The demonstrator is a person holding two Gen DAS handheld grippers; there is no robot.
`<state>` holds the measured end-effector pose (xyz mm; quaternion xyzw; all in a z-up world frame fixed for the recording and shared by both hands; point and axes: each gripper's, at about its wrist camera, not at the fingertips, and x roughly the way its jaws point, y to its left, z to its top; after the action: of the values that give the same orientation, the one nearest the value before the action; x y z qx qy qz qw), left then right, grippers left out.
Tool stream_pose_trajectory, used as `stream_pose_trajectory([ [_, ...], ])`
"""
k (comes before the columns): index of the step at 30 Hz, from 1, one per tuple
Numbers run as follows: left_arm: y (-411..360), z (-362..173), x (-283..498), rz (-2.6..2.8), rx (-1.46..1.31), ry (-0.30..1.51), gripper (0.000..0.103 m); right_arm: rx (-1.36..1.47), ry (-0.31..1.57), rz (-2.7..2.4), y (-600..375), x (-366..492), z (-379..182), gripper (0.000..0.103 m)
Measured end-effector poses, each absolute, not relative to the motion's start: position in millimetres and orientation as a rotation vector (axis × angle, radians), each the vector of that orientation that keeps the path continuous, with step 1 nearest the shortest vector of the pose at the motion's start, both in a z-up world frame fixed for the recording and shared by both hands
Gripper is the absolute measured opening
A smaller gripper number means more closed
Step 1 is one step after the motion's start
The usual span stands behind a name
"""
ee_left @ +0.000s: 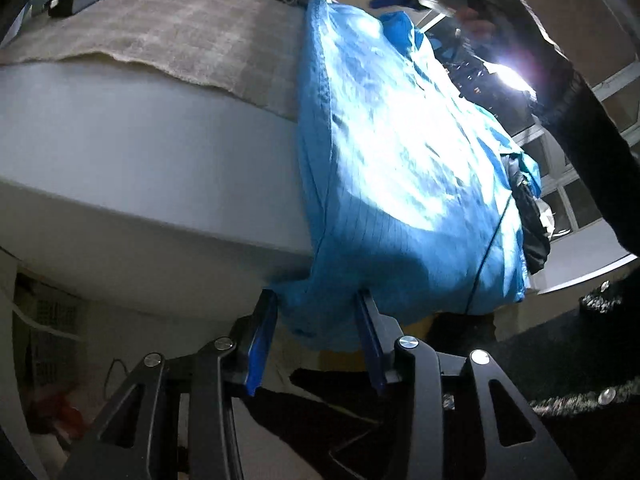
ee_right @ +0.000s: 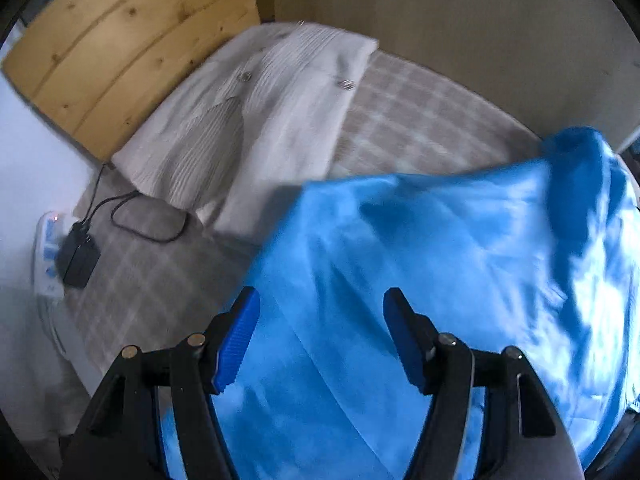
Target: Fold clothes
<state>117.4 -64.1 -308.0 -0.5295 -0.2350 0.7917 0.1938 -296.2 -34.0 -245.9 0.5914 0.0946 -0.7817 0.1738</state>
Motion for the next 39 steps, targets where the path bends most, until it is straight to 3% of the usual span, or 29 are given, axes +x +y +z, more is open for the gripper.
stream_pose_trajectory([
  [9, -64.1, -310.9, 121.6, 2.204, -1.41, -0.644, 0.033, 1.817, 0.356, -2.201, -70.8, -321.7, -281.4, 0.063],
  [11, -65.3, -312.3, 122.6, 2.194, -1.383, -0.684, 0.024, 1.829, 0.359, -2.197, -68.6, -320.5, -284.5, 0.048],
  [12, -65.0, -311.6, 123.4, 2.193, -1.372, -0.689, 0.02, 1.833, 0.347, -2.19, -66.2, -319.8, -285.4, 0.024],
  [13, -64.4, -310.5, 124.3, 2.194, -1.362, -0.689, 0.015, 1.843, 0.347, -2.185, -63.6, -319.7, -285.8, 0.012],
  [16, -60.2, -298.1, 129.8, 2.227, -1.328, -0.665, 0.011, 1.814, 0.269, -2.159, -48.5, -319.4, -277.8, 0.006],
  [27, 29.3, -209.8, 153.2, 2.37, -1.246, -0.397, 0.009, 1.628, -0.007, -2.224, 67.3, -306.7, -213.6, 0.003],
  [33, 107.5, -220.1, 158.6, 2.287, -1.365, -0.329, 0.006, 1.594, -0.119, -2.265, 147.1, -294.4, -215.7, 0.003],
  [35, 133.2, -224.1, 160.4, 2.257, -1.405, -0.309, 0.01, 1.631, -0.076, -2.272, 165.0, -294.7, -231.7, 0.005],
  [37, 146.5, -232.4, 172.9, 2.224, -1.464, -0.326, 0.01, 1.743, 0.037, -2.271, 170.6, -300.4, -256.7, 0.02],
  [39, 158.5, -241.1, 186.7, 2.189, -1.524, -0.347, 0.01, 1.8, 0.068, -2.272, 186.0, -299.9, -263.2, 0.024],
])
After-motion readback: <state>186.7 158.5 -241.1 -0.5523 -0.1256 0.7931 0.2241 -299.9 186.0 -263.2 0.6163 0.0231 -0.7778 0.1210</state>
